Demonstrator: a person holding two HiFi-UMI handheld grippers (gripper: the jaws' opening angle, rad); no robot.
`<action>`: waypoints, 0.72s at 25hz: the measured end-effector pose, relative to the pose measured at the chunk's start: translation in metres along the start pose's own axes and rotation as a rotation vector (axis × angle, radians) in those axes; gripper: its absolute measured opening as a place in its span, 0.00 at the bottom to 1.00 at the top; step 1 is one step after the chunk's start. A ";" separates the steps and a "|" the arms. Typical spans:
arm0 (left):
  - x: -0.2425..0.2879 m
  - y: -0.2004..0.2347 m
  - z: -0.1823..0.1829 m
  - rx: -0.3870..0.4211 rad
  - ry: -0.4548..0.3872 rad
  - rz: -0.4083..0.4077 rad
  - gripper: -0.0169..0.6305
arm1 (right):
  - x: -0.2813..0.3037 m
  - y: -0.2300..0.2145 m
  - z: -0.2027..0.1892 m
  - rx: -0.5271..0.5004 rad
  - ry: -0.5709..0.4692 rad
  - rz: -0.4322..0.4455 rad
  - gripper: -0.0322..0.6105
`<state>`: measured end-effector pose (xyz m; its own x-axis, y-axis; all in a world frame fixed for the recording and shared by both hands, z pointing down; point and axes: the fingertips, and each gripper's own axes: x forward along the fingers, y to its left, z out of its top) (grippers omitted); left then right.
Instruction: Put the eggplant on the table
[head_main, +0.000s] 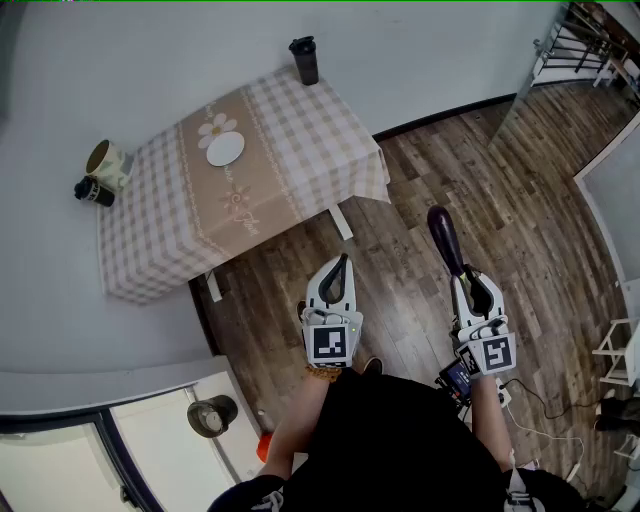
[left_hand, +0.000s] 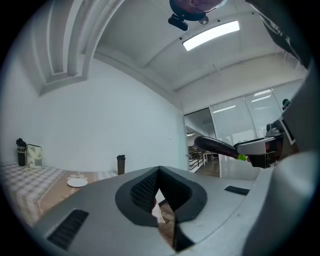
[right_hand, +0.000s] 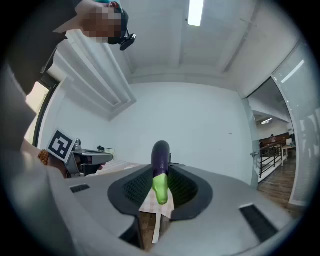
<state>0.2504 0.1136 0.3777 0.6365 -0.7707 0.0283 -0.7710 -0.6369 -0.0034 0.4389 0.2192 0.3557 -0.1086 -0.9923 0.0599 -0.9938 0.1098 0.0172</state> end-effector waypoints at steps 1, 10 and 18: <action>0.001 0.005 0.005 0.000 -0.006 0.009 0.03 | 0.006 0.001 0.000 -0.003 0.000 0.006 0.20; 0.011 0.077 0.012 0.004 -0.007 0.071 0.03 | 0.095 0.036 0.007 0.012 -0.021 0.054 0.21; 0.020 0.189 0.021 -0.013 -0.011 0.147 0.03 | 0.212 0.114 0.013 -0.038 0.014 0.165 0.15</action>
<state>0.1177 -0.0230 0.3569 0.5170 -0.8558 0.0170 -0.8560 -0.5170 0.0061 0.3018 0.0206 0.3579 -0.2699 -0.9597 0.0789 -0.9608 0.2738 0.0440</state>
